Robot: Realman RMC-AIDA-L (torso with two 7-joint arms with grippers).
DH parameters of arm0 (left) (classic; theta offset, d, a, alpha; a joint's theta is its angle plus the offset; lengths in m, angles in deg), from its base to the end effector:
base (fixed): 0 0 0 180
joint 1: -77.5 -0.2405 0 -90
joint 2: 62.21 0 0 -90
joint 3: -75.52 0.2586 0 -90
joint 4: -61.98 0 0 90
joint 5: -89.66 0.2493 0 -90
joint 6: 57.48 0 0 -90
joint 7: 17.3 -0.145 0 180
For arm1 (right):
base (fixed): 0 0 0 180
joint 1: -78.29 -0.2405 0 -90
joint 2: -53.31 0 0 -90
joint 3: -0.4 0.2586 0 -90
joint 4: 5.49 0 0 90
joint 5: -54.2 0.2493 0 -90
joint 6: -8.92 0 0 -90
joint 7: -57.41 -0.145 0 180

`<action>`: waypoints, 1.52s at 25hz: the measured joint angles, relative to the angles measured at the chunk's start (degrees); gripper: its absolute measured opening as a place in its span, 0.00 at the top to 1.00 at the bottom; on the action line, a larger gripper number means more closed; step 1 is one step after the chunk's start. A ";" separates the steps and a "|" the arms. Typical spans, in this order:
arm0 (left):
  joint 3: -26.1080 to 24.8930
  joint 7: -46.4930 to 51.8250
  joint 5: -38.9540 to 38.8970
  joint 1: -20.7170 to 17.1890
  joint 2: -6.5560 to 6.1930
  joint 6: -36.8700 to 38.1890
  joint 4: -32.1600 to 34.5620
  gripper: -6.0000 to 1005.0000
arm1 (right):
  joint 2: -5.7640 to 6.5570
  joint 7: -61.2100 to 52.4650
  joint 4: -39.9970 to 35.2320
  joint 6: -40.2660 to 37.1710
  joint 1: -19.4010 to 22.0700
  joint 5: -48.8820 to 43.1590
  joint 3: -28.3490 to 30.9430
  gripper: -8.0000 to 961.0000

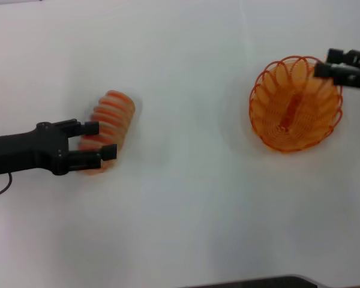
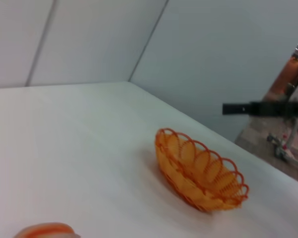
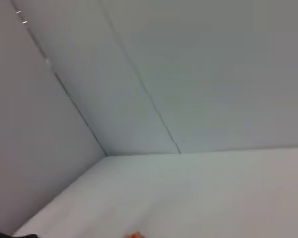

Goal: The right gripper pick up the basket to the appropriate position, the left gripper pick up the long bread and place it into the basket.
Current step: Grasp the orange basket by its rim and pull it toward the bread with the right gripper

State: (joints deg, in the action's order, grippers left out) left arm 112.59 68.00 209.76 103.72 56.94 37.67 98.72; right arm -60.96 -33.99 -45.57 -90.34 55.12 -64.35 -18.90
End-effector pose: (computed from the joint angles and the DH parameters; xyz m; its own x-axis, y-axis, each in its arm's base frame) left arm -0.3148 0.3221 -0.0065 0.7079 0.5237 0.4739 0.5886 -0.8083 0.0140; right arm 0.3573 0.3154 0.0873 0.5407 -0.5092 -0.6695 -0.7484 -0.6547 -0.1064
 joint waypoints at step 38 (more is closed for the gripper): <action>3.45 -0.57 1.64 0.03 0.38 -1.23 -0.27 0.18 | 2.27 -18.88 -15.92 10.99 -15.96 -35.49 -13.65 0.05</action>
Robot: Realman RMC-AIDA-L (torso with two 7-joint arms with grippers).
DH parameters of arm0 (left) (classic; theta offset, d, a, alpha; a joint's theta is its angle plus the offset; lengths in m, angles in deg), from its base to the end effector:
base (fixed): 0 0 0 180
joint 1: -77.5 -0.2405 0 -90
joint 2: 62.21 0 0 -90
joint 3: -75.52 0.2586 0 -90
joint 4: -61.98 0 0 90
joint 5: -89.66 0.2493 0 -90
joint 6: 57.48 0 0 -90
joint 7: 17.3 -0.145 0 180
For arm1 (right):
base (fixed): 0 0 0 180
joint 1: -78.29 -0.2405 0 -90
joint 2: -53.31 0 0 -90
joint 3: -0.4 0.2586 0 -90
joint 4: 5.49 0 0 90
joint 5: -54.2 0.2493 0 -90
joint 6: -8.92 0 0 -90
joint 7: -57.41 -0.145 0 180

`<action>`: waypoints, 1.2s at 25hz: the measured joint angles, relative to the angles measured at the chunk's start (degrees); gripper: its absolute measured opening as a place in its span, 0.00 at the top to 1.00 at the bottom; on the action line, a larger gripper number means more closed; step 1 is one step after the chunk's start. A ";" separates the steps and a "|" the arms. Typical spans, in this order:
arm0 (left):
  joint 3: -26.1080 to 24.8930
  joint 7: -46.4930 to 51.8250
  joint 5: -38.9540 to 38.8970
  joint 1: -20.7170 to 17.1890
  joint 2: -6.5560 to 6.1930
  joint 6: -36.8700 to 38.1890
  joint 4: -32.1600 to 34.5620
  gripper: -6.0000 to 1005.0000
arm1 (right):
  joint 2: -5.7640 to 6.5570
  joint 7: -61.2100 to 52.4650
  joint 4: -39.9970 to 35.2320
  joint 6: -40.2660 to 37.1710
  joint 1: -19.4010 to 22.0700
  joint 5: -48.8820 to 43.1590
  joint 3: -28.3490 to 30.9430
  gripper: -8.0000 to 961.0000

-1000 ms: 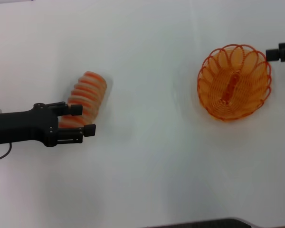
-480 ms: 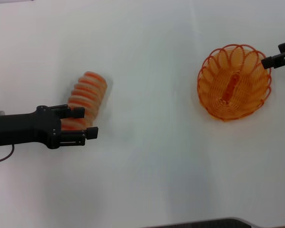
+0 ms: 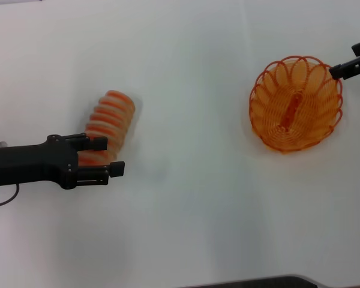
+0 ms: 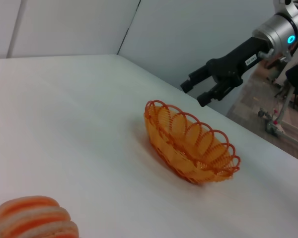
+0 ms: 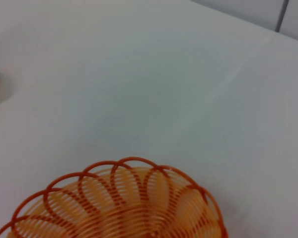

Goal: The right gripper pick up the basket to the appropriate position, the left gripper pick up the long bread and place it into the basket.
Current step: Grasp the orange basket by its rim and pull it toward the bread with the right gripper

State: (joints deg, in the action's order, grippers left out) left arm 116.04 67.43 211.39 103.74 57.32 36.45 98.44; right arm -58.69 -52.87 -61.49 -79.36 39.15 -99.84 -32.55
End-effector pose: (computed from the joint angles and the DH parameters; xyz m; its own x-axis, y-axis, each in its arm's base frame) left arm -0.3146 0.3181 -0.0201 0.7442 0.5283 0.4086 0.5682 -0.8224 0.0286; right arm 0.3084 0.4160 0.1249 0.7399 -0.6715 -0.0410 -0.6049 -0.6373 -0.4775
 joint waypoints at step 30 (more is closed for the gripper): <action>0.00 -0.03 0.02 0.66 0.09 -0.67 0.28 0.18 | -5.59 9.00 3.88 16.76 1.74 0.90 -5.68 0.06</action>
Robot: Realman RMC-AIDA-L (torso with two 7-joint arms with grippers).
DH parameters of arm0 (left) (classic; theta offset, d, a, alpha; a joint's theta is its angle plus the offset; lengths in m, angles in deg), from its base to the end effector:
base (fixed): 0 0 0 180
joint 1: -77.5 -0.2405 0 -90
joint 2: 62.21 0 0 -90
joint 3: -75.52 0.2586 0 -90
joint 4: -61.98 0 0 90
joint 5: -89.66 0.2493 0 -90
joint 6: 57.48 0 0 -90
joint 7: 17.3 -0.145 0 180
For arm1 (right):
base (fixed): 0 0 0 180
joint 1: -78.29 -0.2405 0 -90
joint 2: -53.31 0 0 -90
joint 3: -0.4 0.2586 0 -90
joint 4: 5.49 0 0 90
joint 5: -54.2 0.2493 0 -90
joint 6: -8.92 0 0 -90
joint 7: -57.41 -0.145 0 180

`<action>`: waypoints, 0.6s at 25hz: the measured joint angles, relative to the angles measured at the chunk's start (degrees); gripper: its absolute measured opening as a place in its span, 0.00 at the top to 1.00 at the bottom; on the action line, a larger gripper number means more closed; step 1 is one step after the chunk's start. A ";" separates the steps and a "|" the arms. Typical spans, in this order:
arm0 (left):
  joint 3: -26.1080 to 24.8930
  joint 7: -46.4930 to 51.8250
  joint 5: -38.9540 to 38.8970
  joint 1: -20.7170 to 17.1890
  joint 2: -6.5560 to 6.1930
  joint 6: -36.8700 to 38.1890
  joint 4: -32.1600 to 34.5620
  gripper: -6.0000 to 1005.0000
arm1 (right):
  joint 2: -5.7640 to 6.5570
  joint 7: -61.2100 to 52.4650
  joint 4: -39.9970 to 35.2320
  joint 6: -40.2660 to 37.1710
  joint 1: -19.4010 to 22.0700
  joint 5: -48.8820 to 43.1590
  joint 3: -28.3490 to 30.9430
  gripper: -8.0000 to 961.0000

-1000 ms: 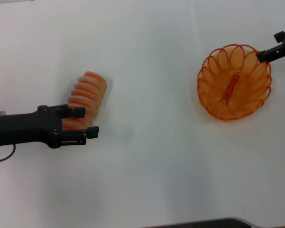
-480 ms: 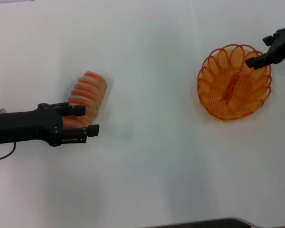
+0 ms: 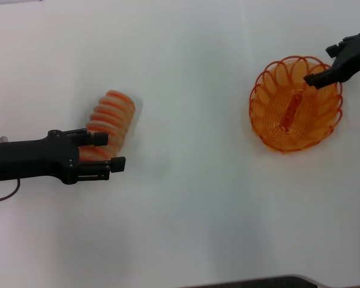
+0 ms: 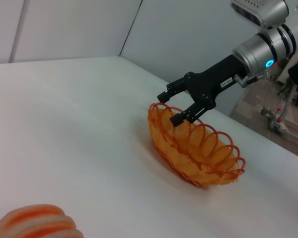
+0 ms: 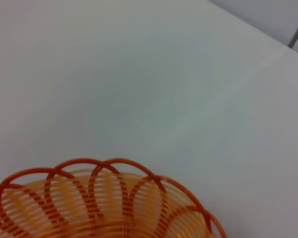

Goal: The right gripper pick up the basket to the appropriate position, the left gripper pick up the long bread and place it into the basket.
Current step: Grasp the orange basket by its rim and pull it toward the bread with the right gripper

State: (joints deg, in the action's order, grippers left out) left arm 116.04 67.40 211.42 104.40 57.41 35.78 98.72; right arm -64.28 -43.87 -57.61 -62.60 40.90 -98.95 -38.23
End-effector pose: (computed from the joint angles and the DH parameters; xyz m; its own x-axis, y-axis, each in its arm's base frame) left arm -0.3114 0.3235 -0.0199 0.7530 0.5166 0.4075 0.5601 -0.8283 0.0152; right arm 0.3198 0.4294 0.0667 0.8345 -0.5504 0.0260 -0.4409 -0.6954 -0.5675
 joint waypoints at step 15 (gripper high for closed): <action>0.00 0.05 0.06 0.10 0.00 0.00 -0.01 0.18 | 0.64 0.73 2.87 0.79 -0.81 0.53 -1.14 0.40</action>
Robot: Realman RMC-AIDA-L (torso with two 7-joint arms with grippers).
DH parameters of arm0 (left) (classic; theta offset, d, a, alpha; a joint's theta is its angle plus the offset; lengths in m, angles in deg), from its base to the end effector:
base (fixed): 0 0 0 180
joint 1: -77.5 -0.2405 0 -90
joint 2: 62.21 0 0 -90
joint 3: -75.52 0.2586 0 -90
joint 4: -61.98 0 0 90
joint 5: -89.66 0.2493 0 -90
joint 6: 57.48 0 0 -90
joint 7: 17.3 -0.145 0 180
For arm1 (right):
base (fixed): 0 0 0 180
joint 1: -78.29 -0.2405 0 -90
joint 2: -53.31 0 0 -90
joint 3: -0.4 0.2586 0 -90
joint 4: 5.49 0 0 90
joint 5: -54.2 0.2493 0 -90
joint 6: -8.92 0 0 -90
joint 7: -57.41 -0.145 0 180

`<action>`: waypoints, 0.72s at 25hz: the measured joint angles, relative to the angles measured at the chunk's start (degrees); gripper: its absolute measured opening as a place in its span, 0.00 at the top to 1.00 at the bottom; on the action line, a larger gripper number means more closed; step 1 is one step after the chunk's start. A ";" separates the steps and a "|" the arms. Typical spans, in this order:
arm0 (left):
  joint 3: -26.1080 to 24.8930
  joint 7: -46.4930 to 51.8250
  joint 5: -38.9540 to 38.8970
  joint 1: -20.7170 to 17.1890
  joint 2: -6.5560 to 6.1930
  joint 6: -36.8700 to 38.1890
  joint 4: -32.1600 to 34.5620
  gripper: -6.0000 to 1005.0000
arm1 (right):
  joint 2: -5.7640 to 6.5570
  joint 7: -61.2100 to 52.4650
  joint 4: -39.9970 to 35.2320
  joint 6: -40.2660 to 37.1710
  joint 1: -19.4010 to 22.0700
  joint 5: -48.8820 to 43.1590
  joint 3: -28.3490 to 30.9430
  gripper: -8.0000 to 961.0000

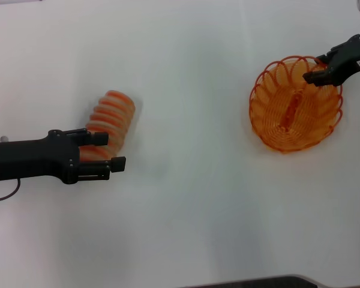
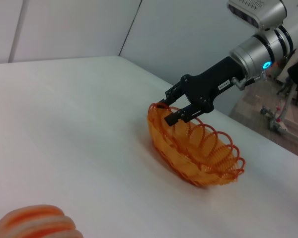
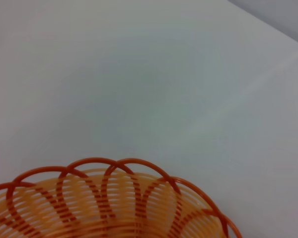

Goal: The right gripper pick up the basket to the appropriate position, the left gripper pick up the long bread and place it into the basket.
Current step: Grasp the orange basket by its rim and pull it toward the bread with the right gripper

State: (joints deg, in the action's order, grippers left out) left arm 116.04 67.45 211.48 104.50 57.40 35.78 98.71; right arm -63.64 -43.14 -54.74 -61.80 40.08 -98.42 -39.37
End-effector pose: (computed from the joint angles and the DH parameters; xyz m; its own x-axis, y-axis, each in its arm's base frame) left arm -0.3110 0.3239 -0.0199 0.7537 0.5164 0.4065 0.5594 -0.8288 0.0157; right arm 0.3194 0.4317 0.0577 0.8400 -0.5409 0.0435 -0.4333 -0.7168 -0.5463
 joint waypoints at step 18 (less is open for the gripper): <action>0.09 0.14 -0.01 -0.02 -0.07 0.03 0.00 0.18 | -0.45 -0.06 0.03 1.81 0.68 -0.26 -0.31 0.55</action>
State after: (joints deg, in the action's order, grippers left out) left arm 116.13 67.58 211.47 104.48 57.33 35.81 98.71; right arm -64.09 -43.20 -54.71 -59.99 40.76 -98.68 -39.68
